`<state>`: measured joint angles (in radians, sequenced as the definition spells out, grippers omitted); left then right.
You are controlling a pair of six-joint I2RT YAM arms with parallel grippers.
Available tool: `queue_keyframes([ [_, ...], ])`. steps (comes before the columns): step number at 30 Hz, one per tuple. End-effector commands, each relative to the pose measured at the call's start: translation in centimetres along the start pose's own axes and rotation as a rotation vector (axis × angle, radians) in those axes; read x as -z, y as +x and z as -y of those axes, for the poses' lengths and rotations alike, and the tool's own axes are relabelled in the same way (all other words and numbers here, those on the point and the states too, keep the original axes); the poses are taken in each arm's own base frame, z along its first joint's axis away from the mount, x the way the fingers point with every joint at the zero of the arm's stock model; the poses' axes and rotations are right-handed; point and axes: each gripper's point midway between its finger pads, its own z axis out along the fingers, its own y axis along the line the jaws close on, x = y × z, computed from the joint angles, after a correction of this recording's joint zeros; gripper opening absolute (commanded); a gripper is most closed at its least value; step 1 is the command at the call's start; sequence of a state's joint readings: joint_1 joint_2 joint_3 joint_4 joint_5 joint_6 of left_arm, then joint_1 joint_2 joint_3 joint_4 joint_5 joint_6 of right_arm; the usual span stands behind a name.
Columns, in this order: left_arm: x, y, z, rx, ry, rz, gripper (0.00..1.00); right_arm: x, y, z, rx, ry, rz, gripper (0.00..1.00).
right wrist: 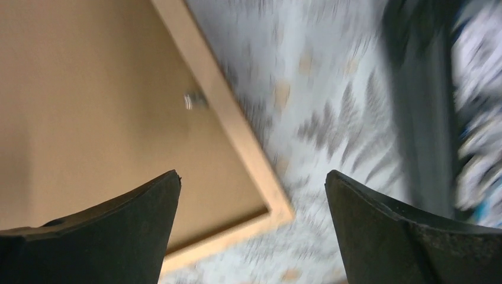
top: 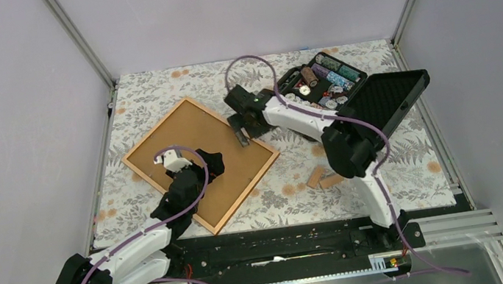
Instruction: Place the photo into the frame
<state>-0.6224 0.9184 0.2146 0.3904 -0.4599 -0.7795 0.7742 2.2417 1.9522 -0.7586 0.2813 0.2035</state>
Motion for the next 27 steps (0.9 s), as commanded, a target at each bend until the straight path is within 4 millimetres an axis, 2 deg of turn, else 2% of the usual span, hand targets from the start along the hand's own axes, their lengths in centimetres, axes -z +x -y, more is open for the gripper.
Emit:
queue_keyframes([
  [1,-0.1,-1.5,1.7,0.026,0.041,0.035,0.99,4.5,4.1,-3.5,-0.367,-0.212,-0.061,1.0],
  [3,-0.1,-1.5,1.7,0.027,0.043,0.036,0.99,5.1,5.0,-3.5,-0.464,-0.233,-0.044,1.0],
  [6,0.0,-1.6,1.6,0.03,0.044,0.04,0.99,5.6,6.5,-2.5,-0.586,-0.186,-0.05,1.0],
  [7,0.1,-1.6,1.6,0.032,0.045,0.04,0.99,5.3,7.4,-2.8,-0.616,-0.194,-0.067,1.0],
  [10,0.1,-1.6,1.6,0.034,0.047,0.043,0.99,4.0,8.6,-4.2,-0.72,-0.245,-0.099,0.99],
  [13,0.2,-1.7,1.6,0.037,0.046,0.047,0.99,2.8,8.8,-5.1,-0.796,-0.263,-0.106,0.97],
  [17,0.2,-1.7,1.6,0.037,0.047,0.047,0.99,1.5,8.9,-5.3,-0.82,-0.246,-0.104,0.89],
  [18,0.2,-1.7,1.6,0.038,0.049,0.048,0.99,1.2,9.0,-5.3,-0.816,-0.241,-0.105,0.84],
  [20,0.2,-1.7,1.6,0.038,0.047,0.048,0.99,0.7,9.0,-5.0,-0.798,-0.224,-0.096,0.67],
  [22,0.2,-1.7,1.5,0.039,0.047,0.049,0.99,0.2,8.8,-4.5,-0.764,-0.207,-0.08,0.56],
  [27,0.3,-1.7,1.6,0.037,0.047,0.051,0.99,-1.5,6.8,-1.4,-0.665,-0.199,-0.021,0.27],
])
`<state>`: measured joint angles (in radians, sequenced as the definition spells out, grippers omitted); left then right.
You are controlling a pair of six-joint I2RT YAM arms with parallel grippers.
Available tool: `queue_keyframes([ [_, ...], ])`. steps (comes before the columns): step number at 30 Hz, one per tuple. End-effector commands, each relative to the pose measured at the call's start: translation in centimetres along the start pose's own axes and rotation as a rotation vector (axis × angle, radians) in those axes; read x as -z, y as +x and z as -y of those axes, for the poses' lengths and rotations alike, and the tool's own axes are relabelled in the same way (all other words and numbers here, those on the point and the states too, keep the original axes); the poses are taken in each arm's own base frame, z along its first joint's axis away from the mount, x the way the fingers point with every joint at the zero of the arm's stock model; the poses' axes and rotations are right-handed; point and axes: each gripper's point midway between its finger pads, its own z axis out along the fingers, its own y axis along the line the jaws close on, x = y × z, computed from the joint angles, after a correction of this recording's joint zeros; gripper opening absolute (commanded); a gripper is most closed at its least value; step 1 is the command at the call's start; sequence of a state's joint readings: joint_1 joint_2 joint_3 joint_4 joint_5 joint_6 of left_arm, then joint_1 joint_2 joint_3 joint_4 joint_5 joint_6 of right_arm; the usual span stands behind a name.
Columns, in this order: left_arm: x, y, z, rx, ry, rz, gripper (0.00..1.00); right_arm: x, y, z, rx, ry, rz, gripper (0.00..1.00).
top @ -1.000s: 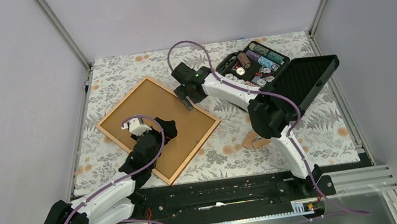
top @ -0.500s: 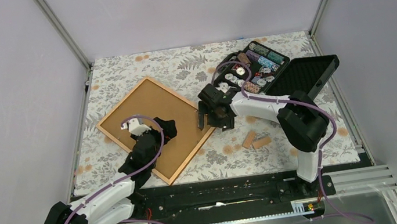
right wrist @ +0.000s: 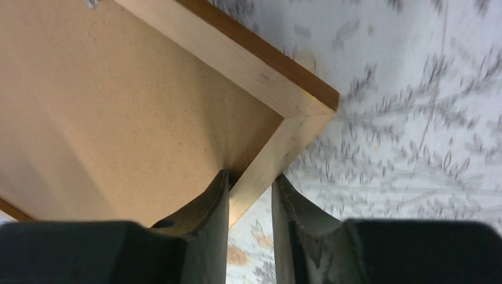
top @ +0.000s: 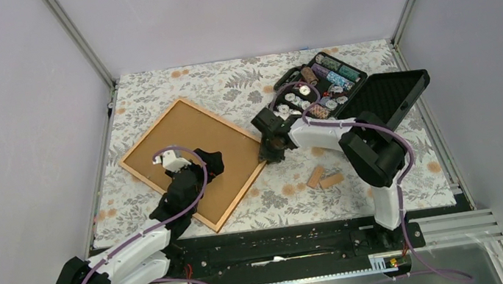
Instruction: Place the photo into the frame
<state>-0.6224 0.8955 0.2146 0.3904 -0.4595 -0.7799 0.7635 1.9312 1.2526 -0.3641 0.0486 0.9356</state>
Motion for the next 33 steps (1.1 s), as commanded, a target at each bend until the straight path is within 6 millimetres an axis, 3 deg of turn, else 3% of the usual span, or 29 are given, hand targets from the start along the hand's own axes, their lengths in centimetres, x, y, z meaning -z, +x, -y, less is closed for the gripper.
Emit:
queue_keyframes([
  [1,0.1,-1.2,1.2,0.026,0.033,0.038,0.99,-1.2,-5.2,-0.3,0.114,-0.055,0.095,0.25],
  [7,0.0,-1.1,1.2,0.023,0.029,0.036,0.99,-3.7,-7.5,-2.0,0.283,-0.146,0.025,0.04],
  [16,-0.1,-1.0,1.4,0.011,0.026,0.031,0.99,-3.4,-9.3,-2.3,0.264,-0.157,0.052,0.03],
  [21,-0.3,-0.8,1.5,0.004,0.021,0.022,0.99,-2.8,-10.9,-1.2,0.082,-0.139,0.076,0.0],
  [26,-0.7,-0.5,1.5,-0.01,0.015,0.008,0.99,-3.7,-9.5,-1.0,-0.138,-0.252,0.069,0.0],
  [32,-1.2,-0.1,1.9,-0.035,0.016,-0.019,0.99,-2.0,-9.9,-2.0,-0.269,-0.377,0.148,0.0],
  [33,-1.3,-0.1,2.0,-0.041,0.016,-0.024,0.99,-1.6,-10.1,-2.1,-0.268,-0.38,0.165,0.04],
])
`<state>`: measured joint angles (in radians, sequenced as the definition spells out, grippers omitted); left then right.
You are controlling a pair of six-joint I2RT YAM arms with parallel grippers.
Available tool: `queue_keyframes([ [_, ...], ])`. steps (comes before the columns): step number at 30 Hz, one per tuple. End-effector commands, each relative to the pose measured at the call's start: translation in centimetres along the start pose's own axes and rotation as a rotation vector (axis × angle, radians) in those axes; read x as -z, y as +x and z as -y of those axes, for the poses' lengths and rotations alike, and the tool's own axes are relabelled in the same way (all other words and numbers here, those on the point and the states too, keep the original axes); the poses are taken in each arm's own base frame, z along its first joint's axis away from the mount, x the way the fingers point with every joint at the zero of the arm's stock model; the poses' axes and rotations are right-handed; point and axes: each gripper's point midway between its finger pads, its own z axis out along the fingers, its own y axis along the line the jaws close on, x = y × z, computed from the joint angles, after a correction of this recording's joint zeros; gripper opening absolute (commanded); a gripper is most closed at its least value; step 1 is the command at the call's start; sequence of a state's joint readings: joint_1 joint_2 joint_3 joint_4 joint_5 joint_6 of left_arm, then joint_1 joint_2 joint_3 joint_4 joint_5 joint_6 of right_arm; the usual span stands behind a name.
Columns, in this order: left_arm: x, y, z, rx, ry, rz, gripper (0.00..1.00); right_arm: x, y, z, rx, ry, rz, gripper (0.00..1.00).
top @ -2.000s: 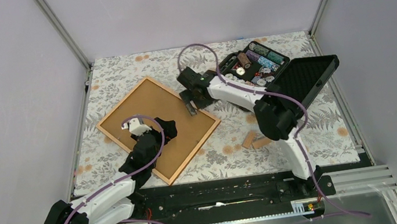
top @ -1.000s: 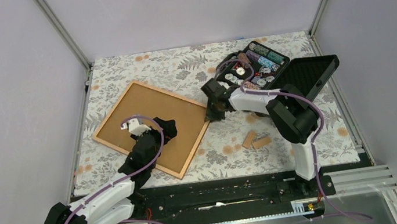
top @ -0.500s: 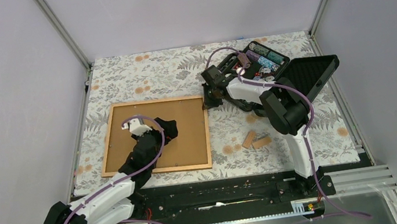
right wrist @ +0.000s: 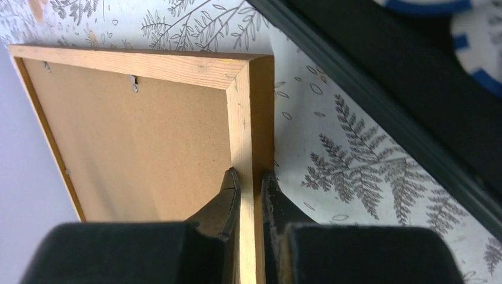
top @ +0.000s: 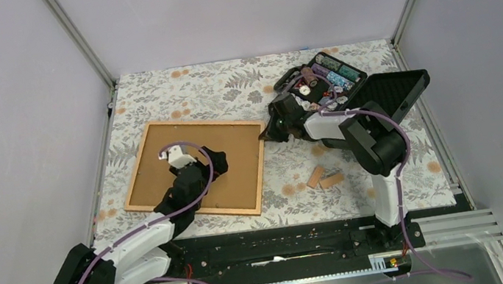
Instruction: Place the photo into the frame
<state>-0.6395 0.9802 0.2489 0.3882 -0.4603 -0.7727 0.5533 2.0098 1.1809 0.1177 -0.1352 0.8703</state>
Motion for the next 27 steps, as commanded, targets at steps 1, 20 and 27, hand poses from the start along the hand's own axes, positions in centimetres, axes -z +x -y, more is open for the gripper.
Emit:
queue_keyframes([
  [1,-0.6,-1.2,1.9,-0.013,0.036,0.013,0.99,1.3,-1.0,-1.5,-0.164,-0.061,0.061,0.16],
  [20,6.3,-13.3,5.4,-0.163,-0.042,0.079,0.99,18.2,1.4,-1.2,0.692,-0.015,0.326,1.0],
  [27,9.5,-18.3,5.9,-0.188,-0.084,0.157,0.99,20.9,6.6,-5.9,0.889,-0.391,0.277,1.0],
])
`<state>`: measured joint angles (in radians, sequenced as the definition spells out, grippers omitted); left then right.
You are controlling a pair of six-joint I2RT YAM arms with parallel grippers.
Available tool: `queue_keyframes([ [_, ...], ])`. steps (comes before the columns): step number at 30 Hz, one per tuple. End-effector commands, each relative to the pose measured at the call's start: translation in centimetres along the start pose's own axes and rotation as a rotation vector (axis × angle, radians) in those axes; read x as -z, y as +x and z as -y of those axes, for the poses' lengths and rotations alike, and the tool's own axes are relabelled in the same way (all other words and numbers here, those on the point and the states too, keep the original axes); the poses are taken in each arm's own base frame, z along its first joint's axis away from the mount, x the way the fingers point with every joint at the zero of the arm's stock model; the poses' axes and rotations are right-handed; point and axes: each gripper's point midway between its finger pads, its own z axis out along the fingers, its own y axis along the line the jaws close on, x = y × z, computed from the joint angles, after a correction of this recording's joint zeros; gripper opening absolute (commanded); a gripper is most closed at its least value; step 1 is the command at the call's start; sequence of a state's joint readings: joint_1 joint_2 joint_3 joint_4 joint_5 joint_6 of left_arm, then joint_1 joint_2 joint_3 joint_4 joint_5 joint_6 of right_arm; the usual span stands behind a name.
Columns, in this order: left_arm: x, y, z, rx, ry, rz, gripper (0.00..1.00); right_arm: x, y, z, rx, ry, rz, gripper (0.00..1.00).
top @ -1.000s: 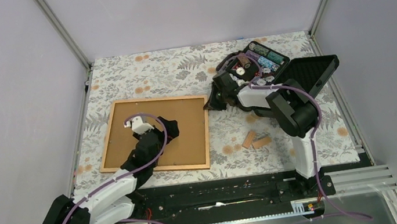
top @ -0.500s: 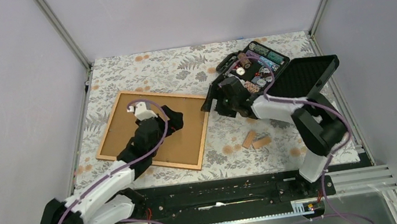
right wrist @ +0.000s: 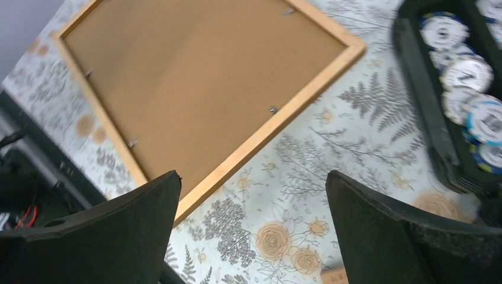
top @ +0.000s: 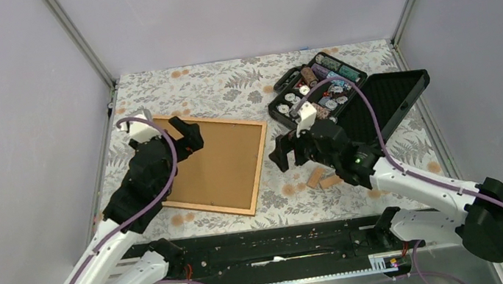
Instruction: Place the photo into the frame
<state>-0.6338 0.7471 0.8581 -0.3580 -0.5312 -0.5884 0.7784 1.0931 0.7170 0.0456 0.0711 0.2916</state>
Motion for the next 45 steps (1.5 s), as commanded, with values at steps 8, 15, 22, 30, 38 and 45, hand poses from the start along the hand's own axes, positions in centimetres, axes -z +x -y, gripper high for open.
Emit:
queue_keyframes([
  [8,2.9,-1.6,-2.3,-0.026,-0.059,0.007,0.99,0.7,5.3,-11.5,0.599,-0.55,0.155,1.0],
  [15,1.7,1.1,-2.4,-0.034,-0.076,-0.072,0.99,-2.6,9.7,-15.3,0.907,-0.648,0.213,1.0],
  [22,1.2,1.8,-1.9,-0.099,-0.054,-0.116,0.99,-7.5,13.0,-17.1,0.695,-0.642,0.068,0.81],
  [30,2.1,1.6,-3.1,-0.094,-0.056,-0.07,0.99,-9.0,16.2,-16.3,0.623,-0.621,-0.021,0.6],
  [38,2.2,1.9,-4.0,-0.039,-0.11,-0.061,0.99,-10.4,16.5,-15.3,0.648,-0.52,-0.035,0.43],
  [45,1.6,1.6,-3.7,-0.053,-0.138,-0.077,0.99,-10.5,15.2,-14.7,0.642,-0.445,0.004,0.29],
])
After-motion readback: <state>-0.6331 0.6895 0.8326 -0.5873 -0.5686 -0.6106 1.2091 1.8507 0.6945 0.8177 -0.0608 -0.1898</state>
